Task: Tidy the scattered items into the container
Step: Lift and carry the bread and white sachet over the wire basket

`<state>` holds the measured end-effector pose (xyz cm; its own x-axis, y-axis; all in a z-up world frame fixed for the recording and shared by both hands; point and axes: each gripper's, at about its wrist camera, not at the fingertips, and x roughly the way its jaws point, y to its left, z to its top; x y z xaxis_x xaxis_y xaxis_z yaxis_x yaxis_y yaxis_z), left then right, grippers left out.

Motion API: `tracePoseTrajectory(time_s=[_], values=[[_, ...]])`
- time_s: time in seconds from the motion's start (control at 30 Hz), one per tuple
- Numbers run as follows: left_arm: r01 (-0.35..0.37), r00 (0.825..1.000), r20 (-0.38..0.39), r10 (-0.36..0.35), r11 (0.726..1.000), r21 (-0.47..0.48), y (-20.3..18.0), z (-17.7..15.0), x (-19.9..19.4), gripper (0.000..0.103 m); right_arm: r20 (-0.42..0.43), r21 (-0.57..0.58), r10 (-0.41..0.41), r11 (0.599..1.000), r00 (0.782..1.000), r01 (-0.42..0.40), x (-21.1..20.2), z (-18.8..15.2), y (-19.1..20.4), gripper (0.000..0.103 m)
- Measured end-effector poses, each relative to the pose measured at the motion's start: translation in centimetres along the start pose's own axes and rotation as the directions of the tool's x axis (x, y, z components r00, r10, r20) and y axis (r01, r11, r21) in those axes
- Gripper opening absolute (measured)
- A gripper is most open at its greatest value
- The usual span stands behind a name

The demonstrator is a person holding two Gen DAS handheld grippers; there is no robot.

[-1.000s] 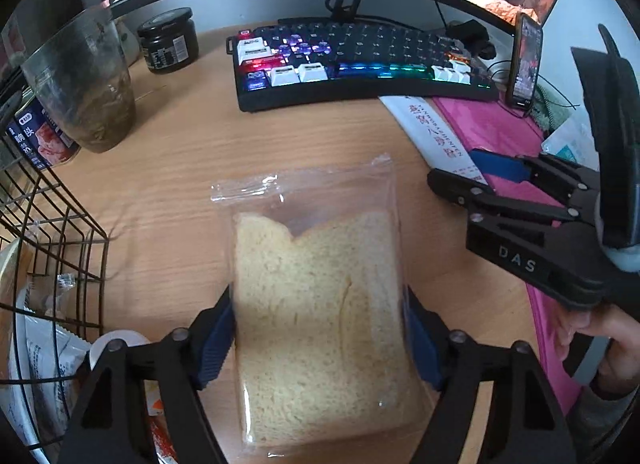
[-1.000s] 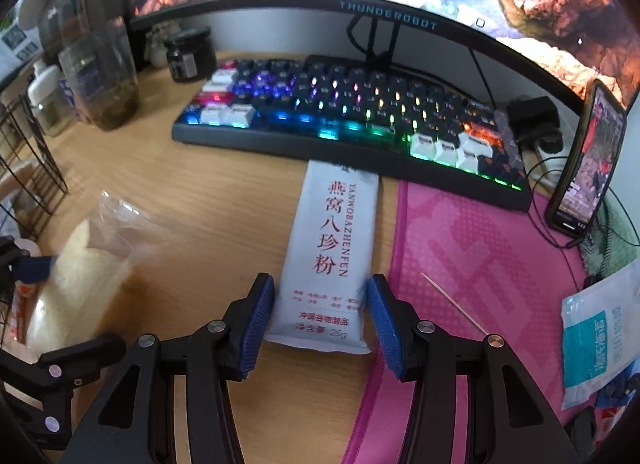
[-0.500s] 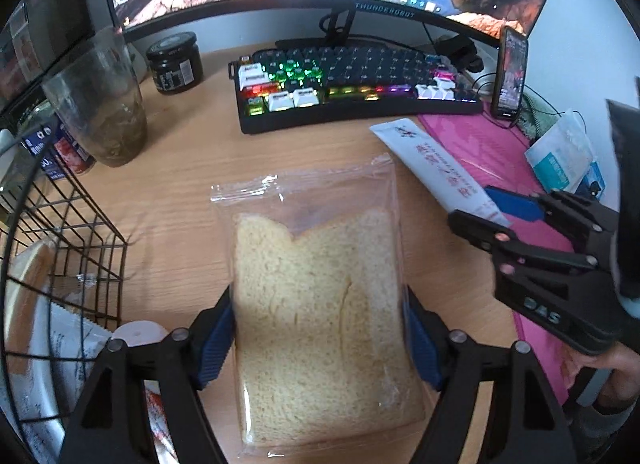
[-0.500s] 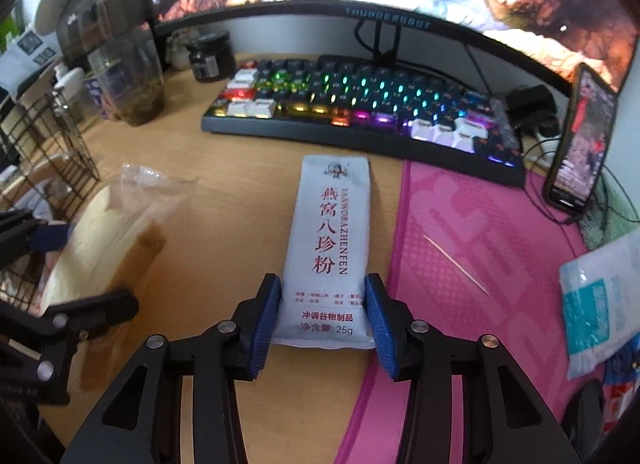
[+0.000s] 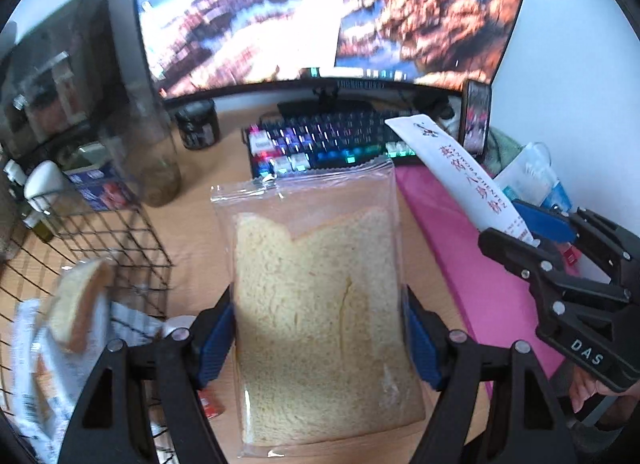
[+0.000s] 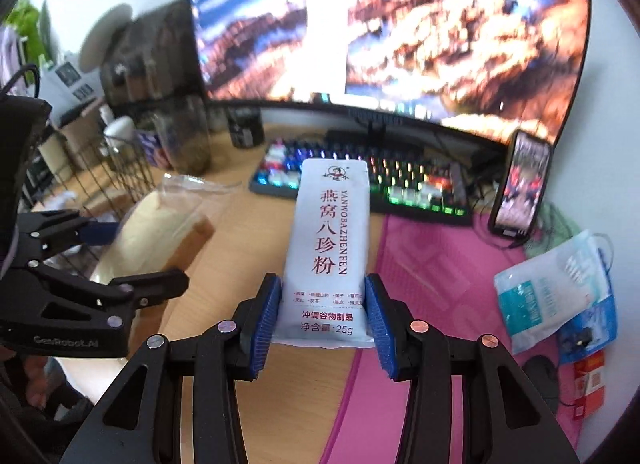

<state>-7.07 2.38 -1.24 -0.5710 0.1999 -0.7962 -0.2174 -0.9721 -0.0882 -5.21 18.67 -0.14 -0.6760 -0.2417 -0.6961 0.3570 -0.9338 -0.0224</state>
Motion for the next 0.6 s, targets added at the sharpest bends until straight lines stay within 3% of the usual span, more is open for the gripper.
tracePoseTrajectory(time_s=[0.3, 0.6], values=[[-0.097, 0.989, 0.104, 0.102, 0.994, -0.056, 4.2, -0.4, -7.2, 0.078, 0.115, -0.076, 0.073, 0.995, 0.991, -0.065, -5.0, 2.5, 6.0, 0.044], [-0.222, 0.964, 0.100, 0.246, 0.954, -0.204, 13.5, -4.2, -11.5, 0.078, 0.123, -0.216, 0.239, 0.954, 0.963, -0.209, -4.9, 4.4, 16.8, 0.044]])
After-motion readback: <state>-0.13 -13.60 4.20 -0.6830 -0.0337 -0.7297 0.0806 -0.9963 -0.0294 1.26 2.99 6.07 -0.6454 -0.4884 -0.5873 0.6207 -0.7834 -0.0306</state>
